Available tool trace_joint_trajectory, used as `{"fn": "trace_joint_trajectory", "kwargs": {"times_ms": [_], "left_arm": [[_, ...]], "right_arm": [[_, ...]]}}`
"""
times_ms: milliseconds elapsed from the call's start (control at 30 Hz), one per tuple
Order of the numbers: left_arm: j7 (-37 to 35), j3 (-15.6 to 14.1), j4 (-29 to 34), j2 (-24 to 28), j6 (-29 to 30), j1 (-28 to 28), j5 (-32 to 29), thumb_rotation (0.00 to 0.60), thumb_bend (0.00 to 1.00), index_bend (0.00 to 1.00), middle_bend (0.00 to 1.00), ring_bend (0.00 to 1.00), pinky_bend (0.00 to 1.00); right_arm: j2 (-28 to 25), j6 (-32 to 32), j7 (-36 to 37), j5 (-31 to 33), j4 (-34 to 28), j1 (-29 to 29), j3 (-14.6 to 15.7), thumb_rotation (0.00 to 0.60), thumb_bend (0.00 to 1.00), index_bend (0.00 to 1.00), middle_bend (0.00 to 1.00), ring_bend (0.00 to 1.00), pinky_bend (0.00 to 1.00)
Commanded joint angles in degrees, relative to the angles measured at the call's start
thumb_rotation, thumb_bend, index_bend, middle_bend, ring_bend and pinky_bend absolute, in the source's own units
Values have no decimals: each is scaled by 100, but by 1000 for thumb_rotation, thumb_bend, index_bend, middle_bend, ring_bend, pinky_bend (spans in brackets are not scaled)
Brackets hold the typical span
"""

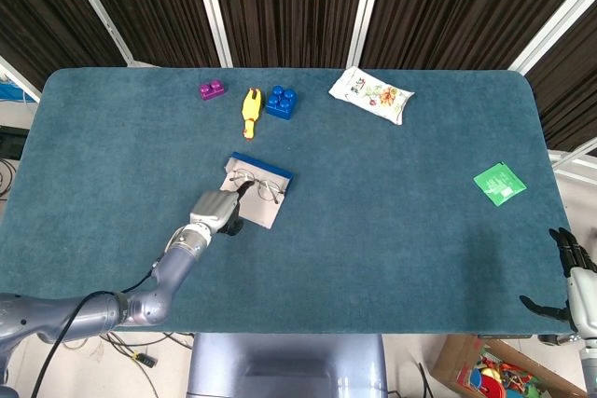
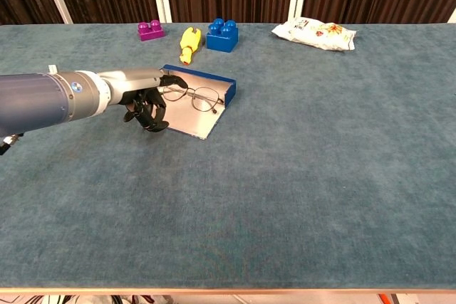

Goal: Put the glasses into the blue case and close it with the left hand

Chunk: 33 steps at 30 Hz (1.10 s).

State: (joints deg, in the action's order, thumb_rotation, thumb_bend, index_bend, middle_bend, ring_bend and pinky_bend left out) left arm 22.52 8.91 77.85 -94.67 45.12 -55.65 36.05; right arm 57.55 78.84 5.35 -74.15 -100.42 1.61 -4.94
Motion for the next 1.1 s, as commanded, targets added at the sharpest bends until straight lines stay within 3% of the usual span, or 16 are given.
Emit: {"fn": "trace_joint_trajectory", "kwargs": {"times_ms": [33,1100], "left_arm": [[92,14,-97,-80,-45,-83,-64,600,424,0,649,604,728],[480,-38,-361,-302,-59,-285,-467,600,424,0,646,604,728]], "right_arm": [[-2,-4,-4,4,-1,0,-1,600,190,0,17,125,237],[-10,-8,-21,48,-17,-12,-20,600,191,0,17,125,237]]}}
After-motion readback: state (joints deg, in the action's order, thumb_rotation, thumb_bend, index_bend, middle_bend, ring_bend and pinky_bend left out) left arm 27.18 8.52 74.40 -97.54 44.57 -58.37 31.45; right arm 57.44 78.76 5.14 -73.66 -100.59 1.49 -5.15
